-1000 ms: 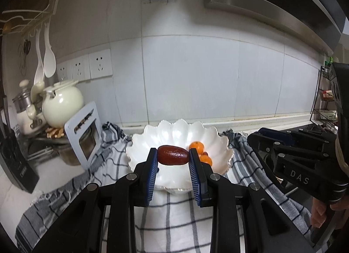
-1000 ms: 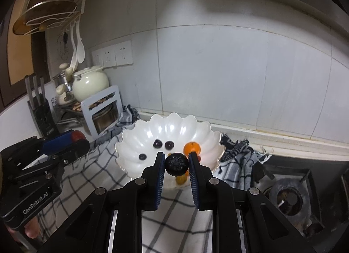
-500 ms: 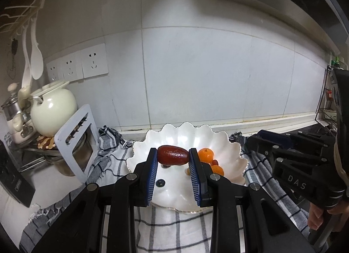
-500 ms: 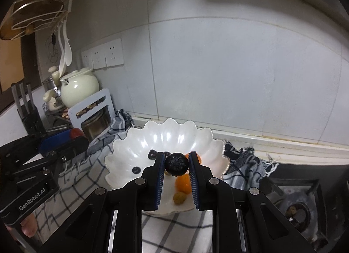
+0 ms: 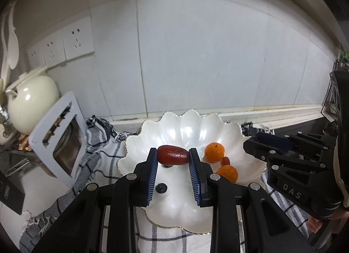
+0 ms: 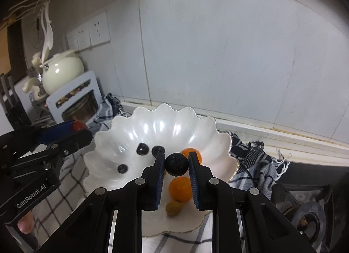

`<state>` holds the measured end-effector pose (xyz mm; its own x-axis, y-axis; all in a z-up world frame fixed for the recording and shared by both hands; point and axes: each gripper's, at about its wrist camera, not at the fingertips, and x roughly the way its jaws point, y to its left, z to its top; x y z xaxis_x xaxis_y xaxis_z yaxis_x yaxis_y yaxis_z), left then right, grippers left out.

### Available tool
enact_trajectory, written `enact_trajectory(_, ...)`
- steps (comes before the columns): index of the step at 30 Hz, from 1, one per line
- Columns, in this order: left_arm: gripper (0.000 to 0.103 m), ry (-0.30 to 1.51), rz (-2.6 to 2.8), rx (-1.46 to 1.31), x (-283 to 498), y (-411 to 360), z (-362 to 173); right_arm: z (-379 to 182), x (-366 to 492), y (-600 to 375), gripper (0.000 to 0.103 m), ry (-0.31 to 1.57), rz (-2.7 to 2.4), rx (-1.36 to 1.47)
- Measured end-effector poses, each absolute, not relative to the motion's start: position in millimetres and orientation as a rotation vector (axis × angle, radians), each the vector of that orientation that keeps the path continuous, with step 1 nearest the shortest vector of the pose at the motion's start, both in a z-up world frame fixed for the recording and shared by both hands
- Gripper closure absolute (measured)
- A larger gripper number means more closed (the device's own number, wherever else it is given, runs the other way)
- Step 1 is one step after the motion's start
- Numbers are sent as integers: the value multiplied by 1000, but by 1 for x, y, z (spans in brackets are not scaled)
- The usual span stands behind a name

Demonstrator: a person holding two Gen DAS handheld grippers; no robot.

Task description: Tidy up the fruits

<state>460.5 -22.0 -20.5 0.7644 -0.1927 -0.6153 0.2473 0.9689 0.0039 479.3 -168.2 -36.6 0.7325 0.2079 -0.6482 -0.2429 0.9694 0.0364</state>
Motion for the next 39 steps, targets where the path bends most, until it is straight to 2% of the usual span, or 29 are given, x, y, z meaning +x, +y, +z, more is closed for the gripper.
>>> enact_trajectory(18,73,845,-269,101,509,-24,-74,-74,519,-167,79,828,183,-56)
enact_trajectory(20,67,854,-264,97,510,-22,-78,-76,520,-167,79,834,171,-56)
enact_trajectory(21,60,854,-263,95,511,-21,-79,-77,521,-167,76,841,162,-58)
enact_trajectory(24,51,842,-250,100,510,-18,-79,-77,520,-168,60,843,128,-58)
enact_trajectory(27,41,831,-235,95,508,-14,-73,-76,516,-169,59,841,108,-50)
enact_trajectory(29,39,812,-221,100,503,-11,-66,-73,511,-170,59,833,106,-44)
enact_trajectory(31,30,786,-185,109,496,-8,-58,-69,504,-169,56,818,100,-52)
enact_trajectory(33,26,762,-166,114,489,-7,-51,-62,493,-170,44,791,85,-60)
enact_trajectory(39,17,661,-118,126,445,-3,-23,-36,452,-176,33,709,56,-47)
